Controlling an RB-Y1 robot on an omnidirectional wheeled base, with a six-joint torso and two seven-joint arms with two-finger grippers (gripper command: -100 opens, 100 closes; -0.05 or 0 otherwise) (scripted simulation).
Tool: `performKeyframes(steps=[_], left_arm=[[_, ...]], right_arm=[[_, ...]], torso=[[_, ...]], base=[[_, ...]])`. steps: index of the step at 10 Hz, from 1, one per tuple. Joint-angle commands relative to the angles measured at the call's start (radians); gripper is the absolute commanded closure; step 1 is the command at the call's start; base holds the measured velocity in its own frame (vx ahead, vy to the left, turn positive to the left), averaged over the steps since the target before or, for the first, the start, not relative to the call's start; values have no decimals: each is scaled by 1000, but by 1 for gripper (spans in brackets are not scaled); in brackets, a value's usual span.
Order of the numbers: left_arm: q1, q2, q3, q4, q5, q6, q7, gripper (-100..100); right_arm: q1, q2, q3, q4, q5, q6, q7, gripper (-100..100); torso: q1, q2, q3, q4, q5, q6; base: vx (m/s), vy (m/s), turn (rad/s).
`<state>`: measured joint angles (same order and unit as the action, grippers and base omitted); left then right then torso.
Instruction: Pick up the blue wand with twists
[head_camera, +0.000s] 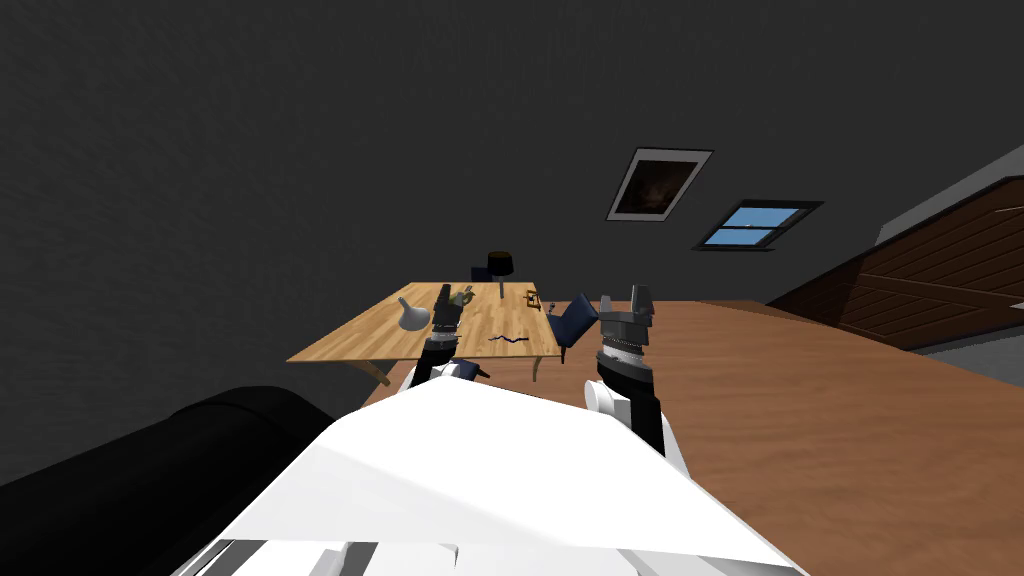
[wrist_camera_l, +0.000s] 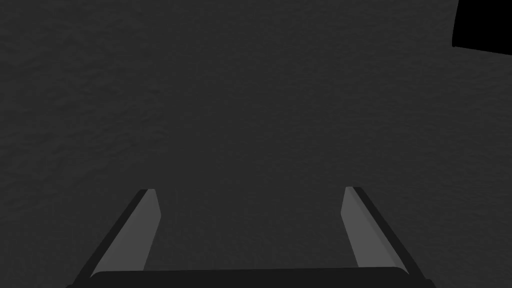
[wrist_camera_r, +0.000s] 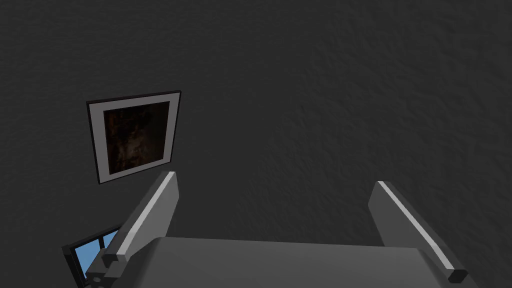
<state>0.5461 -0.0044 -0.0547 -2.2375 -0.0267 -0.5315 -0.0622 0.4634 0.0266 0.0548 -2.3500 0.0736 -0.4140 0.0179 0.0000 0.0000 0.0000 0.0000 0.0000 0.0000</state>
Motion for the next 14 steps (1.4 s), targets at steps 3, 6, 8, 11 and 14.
performKeyframes(steps=[3, 6, 8, 11, 14], left_arm=[[-15, 69, 6, 27, 10, 49, -11, -100], [-40, 119, 17, 68, 28, 129, -30, -100], [-59, 142, 27, 103, 45, 189, -47, -100], [-81, 158, 38, 141, 64, 277, -66, -100], [-105, 170, 50, 182, 85, 346, -87, -100]], right_arm=[[0, 0, 0, 0, 0, 0, 0, 0], [0, 0, 0, 0, 0, 0, 0, 0], [0, 0, 0, 0, 0, 0, 0, 0], [0, 0, 0, 0, 0, 0, 0, 0], [0, 0, 0, 0, 0, 0, 0, 0]], torso=[[-1, 1, 0, 0, 0, 0], [-3, 2, 1, 0, -1, 0], [-3, 2, 1, 1, -1, 0], [-3, 2, 1, 1, -1, 0], [-2, 2, 1, 0, 0, 0]], base=[[-13, -18, -3], [-35, -43, -5], [-42, -50, -4], [-39, -46, -3], [-29, -36, -5]])
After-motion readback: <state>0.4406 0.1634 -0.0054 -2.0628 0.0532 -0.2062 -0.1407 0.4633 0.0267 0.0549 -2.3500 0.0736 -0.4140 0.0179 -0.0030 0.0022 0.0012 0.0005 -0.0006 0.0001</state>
